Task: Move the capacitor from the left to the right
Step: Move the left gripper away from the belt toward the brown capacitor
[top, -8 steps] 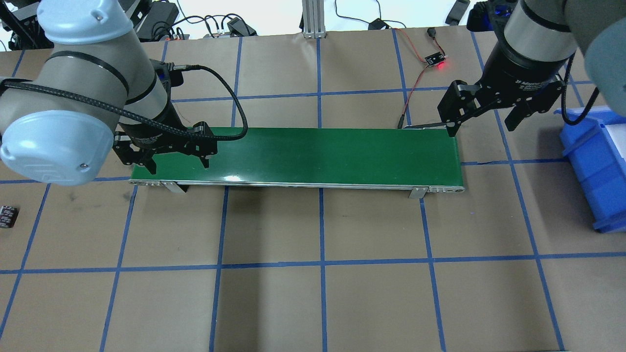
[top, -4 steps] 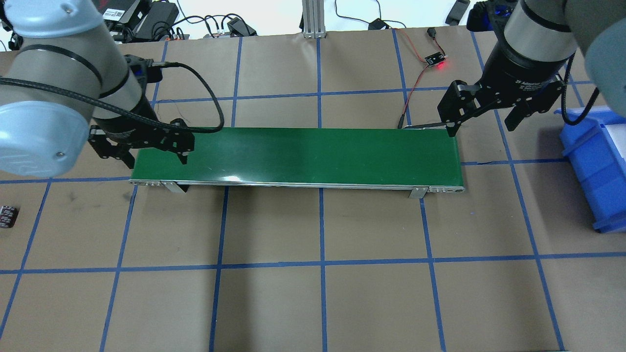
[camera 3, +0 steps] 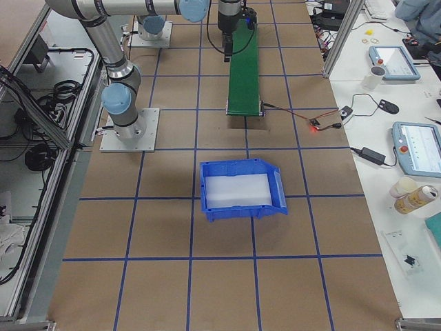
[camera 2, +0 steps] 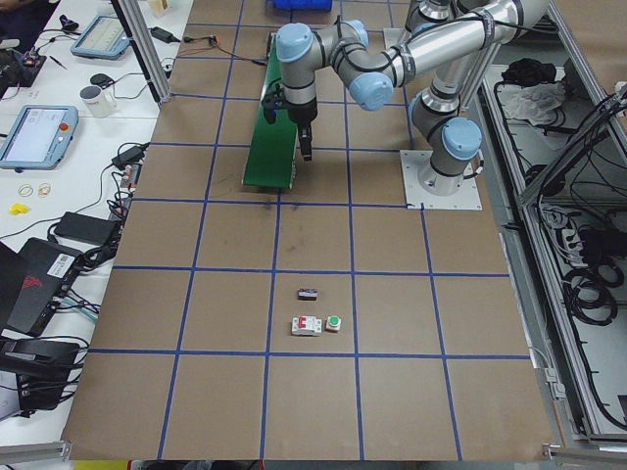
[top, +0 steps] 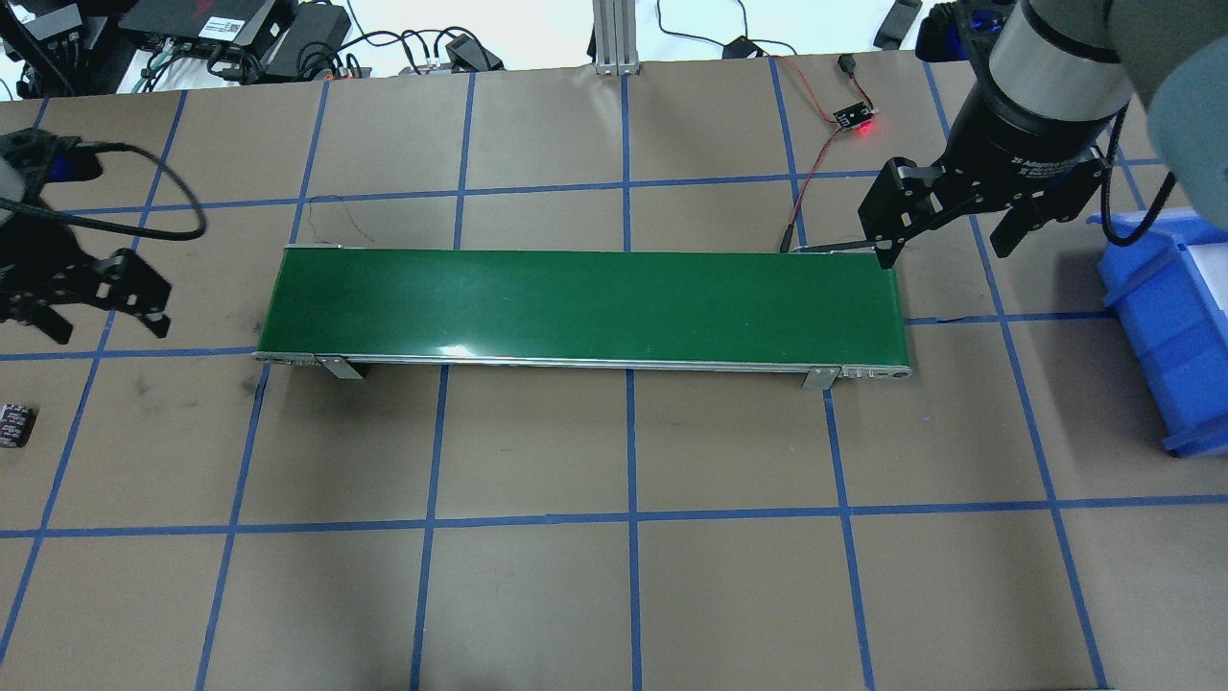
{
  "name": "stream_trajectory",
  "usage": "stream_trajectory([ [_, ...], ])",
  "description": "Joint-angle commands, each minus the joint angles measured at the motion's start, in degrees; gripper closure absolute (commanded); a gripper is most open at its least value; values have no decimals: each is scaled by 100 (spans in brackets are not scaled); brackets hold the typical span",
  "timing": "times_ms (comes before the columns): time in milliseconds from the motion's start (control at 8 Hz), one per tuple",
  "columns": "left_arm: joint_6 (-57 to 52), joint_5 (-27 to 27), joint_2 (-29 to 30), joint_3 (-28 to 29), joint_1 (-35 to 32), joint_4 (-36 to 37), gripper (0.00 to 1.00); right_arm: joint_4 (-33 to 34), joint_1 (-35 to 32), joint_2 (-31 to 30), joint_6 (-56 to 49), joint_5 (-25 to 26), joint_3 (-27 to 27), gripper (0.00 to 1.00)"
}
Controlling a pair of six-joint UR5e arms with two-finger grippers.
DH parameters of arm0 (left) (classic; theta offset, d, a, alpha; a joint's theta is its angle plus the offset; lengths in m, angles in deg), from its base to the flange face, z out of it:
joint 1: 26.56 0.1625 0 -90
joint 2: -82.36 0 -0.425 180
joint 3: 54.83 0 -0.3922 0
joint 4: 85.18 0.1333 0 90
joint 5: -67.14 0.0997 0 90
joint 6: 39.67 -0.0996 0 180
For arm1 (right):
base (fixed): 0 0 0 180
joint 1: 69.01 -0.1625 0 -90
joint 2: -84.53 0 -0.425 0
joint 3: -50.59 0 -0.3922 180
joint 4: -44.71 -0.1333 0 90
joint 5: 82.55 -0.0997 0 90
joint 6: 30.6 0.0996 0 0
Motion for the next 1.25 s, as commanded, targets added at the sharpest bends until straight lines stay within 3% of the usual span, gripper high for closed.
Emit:
stream_trajectory([
  [0,-1626,-27,695,37,1632,210,0,0,-2,0,3,6,0,0],
  [500,-2536,61,2021,11,2551,1701,0,-9,7,9,-6,41,0,0],
  [625,-2606,444,2312,20,2551,2045,0,-9,7,9,-110,42,0,0],
  [1125,-2598,562,2499,63,2551,2127,0,-113,15,9,-147,50,0,0],
])
